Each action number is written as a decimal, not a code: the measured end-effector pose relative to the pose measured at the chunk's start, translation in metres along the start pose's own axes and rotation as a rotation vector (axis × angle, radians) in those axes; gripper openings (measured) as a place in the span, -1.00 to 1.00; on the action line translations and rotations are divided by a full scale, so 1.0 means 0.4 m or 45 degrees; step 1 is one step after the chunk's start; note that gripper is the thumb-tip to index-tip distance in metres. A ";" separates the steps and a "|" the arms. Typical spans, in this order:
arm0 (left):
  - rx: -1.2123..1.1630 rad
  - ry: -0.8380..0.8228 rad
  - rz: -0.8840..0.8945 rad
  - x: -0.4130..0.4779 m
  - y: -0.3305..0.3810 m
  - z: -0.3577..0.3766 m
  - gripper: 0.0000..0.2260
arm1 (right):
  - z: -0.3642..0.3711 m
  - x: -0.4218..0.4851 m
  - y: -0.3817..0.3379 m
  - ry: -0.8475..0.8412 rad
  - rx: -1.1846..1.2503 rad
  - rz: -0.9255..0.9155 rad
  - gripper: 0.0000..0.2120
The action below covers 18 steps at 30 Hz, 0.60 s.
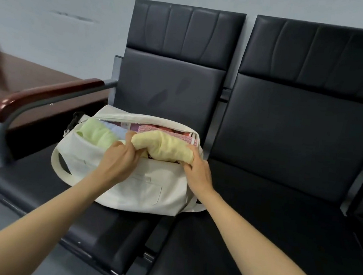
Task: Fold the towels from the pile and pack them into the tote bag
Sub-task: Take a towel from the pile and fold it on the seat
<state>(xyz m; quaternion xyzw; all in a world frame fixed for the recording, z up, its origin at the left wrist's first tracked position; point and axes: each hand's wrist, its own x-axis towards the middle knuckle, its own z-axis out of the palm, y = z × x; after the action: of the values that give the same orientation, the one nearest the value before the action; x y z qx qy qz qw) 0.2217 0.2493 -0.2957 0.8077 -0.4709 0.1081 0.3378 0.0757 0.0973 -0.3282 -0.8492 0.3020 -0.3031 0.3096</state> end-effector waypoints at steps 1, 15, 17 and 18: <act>0.020 0.008 0.020 -0.001 0.007 -0.011 -0.63 | -0.006 -0.001 0.003 -0.041 -0.086 -0.015 -0.57; -0.064 -0.103 0.084 -0.005 0.030 -0.089 -0.67 | -0.026 -0.028 -0.028 -0.171 0.009 -0.088 -0.59; -0.077 -0.159 0.034 0.013 0.037 -0.092 -0.75 | -0.044 -0.022 -0.025 -0.278 -0.053 -0.042 -0.55; -0.095 -0.171 0.026 0.019 0.038 -0.093 -0.79 | -0.050 -0.018 -0.022 -0.322 -0.069 -0.035 -0.54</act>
<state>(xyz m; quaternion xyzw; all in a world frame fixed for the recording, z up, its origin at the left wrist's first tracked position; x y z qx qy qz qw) 0.2186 0.2632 -0.2572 0.7951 -0.5045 0.0395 0.3344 0.0599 0.1011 -0.3117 -0.8926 0.2571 -0.1896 0.3180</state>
